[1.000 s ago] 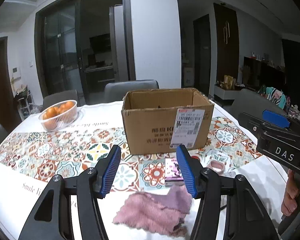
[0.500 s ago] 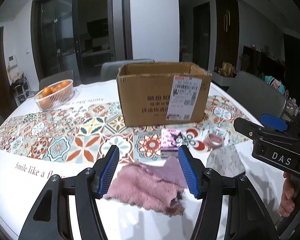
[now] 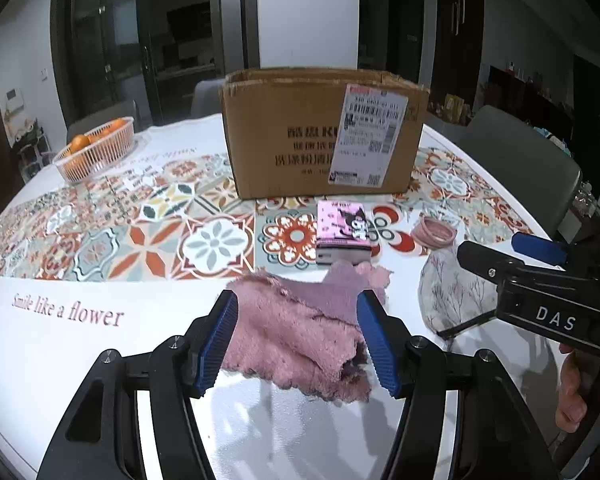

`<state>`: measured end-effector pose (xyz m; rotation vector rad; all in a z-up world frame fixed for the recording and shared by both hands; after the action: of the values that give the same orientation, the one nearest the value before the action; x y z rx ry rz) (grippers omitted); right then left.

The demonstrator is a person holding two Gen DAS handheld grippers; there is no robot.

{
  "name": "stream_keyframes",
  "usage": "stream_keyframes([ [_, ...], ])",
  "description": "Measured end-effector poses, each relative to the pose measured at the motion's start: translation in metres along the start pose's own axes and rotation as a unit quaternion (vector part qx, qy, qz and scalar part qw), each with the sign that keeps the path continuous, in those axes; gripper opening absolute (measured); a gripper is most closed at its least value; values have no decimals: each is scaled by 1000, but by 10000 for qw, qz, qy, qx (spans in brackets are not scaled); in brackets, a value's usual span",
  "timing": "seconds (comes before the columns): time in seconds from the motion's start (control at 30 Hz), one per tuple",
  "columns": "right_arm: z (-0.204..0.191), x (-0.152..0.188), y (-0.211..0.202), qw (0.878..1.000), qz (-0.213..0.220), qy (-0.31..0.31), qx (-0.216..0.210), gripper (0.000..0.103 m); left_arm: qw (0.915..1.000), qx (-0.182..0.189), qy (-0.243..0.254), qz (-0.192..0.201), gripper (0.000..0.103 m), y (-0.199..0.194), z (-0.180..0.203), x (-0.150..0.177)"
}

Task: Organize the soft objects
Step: 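Move both tools back down toward the pink towel and floral pouch, then grasp the pink fuzzy towel with the left tool while the right tool grasps the floral pouch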

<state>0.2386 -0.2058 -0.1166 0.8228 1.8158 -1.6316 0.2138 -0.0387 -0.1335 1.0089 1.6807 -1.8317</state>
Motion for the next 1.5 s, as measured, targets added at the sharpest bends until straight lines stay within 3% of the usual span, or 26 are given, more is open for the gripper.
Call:
stream_keyframes([
  [0.53, 6, 31, 41, 9968, -795, 105, -64, 81, 9988, 46, -65, -483, 61, 31, 0, 20],
  [1.2, -6, 42, 55, 9954, -829, -405, 254, 84, 9958, 228, -351, -815, 61, 58, -5, 33],
  [1.37, -5, 42, 54, 9957, -803, -400, 240, 81, 9959, 285, -357, -786, 44, 56, -5, 34],
  [1.5, -11, 43, 51, 9963, -721, -466, 93, 66, 9957, 346, -371, -776, 33, 55, -3, 34],
])
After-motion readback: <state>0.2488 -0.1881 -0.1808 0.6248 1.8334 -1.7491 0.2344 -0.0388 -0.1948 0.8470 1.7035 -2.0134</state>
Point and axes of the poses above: each gripper's, at about its wrist camera, not at the fingertips, and y roughly the way its jaws point, z to its right, x to its underside, the point moved 6 cm from there along y, roughly the way its jaws point, and after that the axes turned 3 degrees about z, right-handed, at the moved point
